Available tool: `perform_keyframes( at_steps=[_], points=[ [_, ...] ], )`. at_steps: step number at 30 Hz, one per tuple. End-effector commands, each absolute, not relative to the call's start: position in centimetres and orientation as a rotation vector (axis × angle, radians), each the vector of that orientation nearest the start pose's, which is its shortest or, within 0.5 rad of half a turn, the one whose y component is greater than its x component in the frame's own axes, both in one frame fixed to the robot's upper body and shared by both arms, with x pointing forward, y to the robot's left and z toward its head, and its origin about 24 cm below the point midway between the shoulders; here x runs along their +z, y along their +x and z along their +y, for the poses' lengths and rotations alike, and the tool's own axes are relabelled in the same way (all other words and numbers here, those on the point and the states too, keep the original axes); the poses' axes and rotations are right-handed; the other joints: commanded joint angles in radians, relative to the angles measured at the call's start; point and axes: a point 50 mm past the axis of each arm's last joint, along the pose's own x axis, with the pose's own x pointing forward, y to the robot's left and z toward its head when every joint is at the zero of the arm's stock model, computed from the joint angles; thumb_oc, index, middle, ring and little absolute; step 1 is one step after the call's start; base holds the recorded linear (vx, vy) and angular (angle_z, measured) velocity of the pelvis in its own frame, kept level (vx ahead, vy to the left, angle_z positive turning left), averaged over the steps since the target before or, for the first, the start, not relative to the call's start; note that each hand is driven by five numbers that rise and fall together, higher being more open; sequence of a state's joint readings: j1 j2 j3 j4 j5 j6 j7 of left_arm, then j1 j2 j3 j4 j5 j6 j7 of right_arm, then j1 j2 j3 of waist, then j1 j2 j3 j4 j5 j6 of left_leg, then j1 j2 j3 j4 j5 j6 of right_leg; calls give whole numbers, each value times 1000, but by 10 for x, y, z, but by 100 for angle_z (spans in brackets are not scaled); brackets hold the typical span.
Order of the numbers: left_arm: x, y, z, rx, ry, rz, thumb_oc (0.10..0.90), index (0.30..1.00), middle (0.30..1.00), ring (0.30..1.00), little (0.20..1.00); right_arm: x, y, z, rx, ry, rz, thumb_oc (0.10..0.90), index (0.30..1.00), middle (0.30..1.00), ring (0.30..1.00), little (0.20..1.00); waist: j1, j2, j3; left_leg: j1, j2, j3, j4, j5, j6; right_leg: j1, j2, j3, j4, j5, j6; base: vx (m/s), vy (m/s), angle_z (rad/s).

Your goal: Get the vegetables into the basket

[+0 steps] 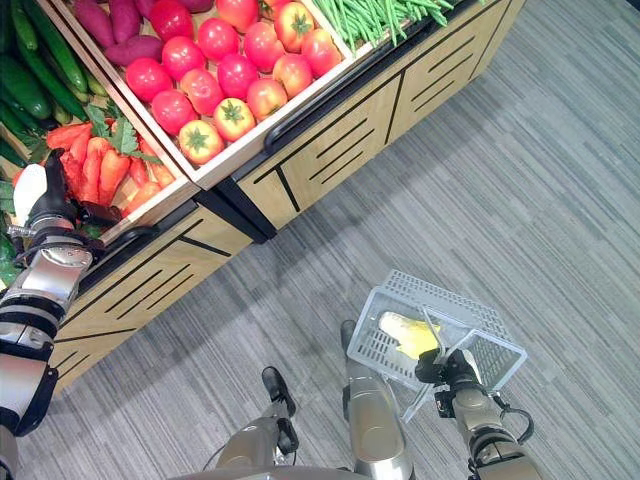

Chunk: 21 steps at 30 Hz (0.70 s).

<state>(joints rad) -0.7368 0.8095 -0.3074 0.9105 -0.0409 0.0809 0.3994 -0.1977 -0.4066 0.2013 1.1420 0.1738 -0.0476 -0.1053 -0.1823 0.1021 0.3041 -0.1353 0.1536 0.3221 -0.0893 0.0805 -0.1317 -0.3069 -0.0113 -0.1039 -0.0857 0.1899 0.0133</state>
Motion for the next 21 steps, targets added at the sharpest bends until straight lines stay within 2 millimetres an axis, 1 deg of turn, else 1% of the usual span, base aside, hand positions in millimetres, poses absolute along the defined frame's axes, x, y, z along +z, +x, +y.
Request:
perform_keyframes(
  at_steps=[1, 3, 5, 10, 14, 18, 19, 21],
  points=[
    [180, 349, 353, 685, 897, 12, 400, 300, 300, 300, 300, -126, 139, -295, -212, -445, 1061, 400, 300, 300, 300, 300, 0, 16, -80, -6, 64, -42, 2, 49, -61, 3, -68, 49, 19, -54, 153, 12, 21, 5],
    [181, 350, 352, 681, 900, 8, 400, 300, 300, 300, 300, -126, 139, -295, -210, -444, 1059, 400, 300, 300, 300, 300, 1, 16, -80, -4, 64, -42, 2, 48, -61, 4, -67, 50, 19, -55, 153, 3, 8, 2],
    [182, 352, 347, 660, 914, -11, 400, 300, 300, 300, 300, -127, 139, -293, -201, -445, 1059, 400, 300, 300, 300, 300, 3, 16, -80, -2, 62, -41, 2, 46, -60, 5, -68, 51, 19, -55, 152, 0, 0, 0],
    [186, 353, 343, 648, 945, -33, 400, 300, 300, 300, 300, -127, 138, -293, -190, -455, 1058, 400, 300, 300, 300, 300, 5, 19, -78, 0, 59, -44, 2, 46, -59, 8, -71, 47, 18, -57, 151, 0, 0, 0],
    [190, 353, 342, 650, 984, -47, 400, 300, 300, 300, 300, -127, 137, -293, -184, -460, 1059, 400, 300, 300, 300, 300, 9, 15, -77, 0, 58, -49, 2, 45, -58, 10, -71, 42, 18, -56, 151, 0, 0, 0],
    [198, 352, 341, 662, 1016, -91, 400, 300, 300, 300, 300, -128, 133, -294, -183, -470, 1072, 400, 300, 300, 300, 300, 15, 8, -77, 5, 56, -51, 2, 44, -56, 19, -74, 35, 18, -56, 152, -1, 4, 1],
    [208, 345, 337, 661, 1054, -176, 400, 300, 300, 300, 300, -129, 127, -298, -183, -487, 1096, 400, 300, 300, 300, 300, 31, -1, -85, 33, 54, -58, 2, 35, -53, 51, -80, 24, 20, -63, 152, 31, 30, 2],
    [207, 334, 336, 652, 1070, -226, 400, 300, 300, 300, 300, -130, 119, -303, -189, -501, 1128, 400, 300, 300, 300, 300, 47, -8, -104, 75, 50, -63, 2, 19, -48, 102, -84, 14, 22, -79, 151, 71, 45, 9]
  ],
)
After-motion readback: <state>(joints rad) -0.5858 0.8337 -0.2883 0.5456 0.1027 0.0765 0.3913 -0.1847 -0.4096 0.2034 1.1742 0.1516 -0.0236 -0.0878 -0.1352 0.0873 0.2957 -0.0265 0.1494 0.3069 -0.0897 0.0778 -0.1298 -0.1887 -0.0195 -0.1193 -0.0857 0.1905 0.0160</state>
